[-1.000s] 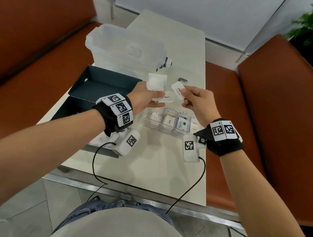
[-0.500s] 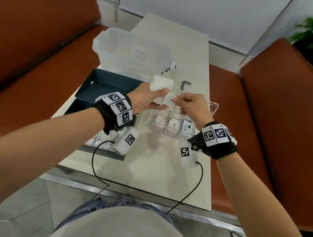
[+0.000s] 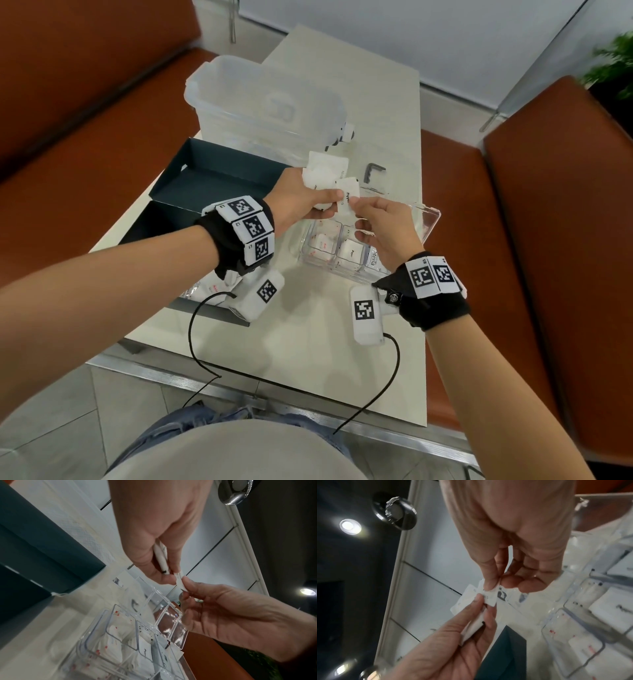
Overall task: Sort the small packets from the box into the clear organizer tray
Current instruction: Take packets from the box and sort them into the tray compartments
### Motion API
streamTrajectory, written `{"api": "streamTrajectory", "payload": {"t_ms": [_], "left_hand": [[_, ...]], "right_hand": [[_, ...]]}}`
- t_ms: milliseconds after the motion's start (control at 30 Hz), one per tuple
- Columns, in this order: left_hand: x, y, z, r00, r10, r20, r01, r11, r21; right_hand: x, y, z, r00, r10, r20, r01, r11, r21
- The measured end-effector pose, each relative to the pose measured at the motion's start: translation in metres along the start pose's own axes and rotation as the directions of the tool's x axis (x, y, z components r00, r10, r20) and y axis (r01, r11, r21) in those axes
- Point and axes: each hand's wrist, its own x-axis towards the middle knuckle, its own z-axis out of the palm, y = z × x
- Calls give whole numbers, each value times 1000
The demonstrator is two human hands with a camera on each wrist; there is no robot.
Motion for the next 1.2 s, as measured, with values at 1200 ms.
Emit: {"api": "streamTrajectory", "payload": {"t_ms": [1200], "left_hand": [[-12,3,-31,995,-48,-93,61,987,146]], "right_hand": [[39,41,-15,998,-44,-49,-9,636,-772]]}}
